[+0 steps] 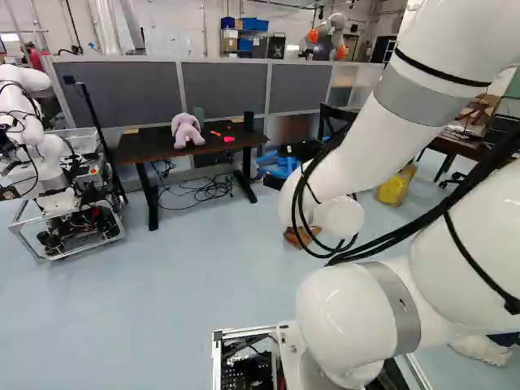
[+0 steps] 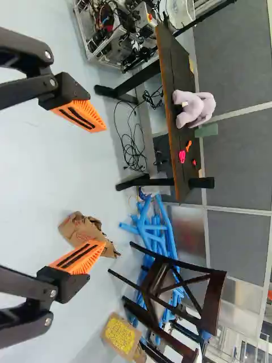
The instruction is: Pick up the bag on the ground and place it on the table
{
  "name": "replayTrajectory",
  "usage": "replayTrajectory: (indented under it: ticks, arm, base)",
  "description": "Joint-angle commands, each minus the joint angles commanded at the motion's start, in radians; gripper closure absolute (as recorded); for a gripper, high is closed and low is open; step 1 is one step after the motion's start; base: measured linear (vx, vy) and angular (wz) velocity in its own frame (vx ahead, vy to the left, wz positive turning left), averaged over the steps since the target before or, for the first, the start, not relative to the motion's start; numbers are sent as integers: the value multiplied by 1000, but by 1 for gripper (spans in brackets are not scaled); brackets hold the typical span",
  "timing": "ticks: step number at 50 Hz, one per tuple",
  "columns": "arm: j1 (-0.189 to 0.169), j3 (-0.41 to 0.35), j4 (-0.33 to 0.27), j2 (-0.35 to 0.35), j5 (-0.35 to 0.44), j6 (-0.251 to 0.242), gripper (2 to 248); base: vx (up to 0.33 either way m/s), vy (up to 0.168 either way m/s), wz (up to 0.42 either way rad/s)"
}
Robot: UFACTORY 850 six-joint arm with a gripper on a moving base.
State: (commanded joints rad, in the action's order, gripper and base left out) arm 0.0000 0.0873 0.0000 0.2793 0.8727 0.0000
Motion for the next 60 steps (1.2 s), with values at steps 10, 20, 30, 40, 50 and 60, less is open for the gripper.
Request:
replayTrajectory:
  ticks: [10, 20, 30, 40, 50, 60]
  arm:
    - [0, 0, 0, 0, 0, 0, 3]
    - [0, 0, 0, 0, 0, 0, 3]
    - [0, 0, 0, 0, 0, 0, 3]
    - [0, 0, 0, 0, 0, 0, 3]
    - [0, 0, 0, 0, 0, 0, 3]
    - [0, 0, 0, 0, 0, 0, 3]
  base:
    - [0, 0, 0]
    - [16, -7, -12]
    - [6, -2, 1]
    - [0, 0, 0]
    - [25, -30, -59]
    - [34, -67, -196]
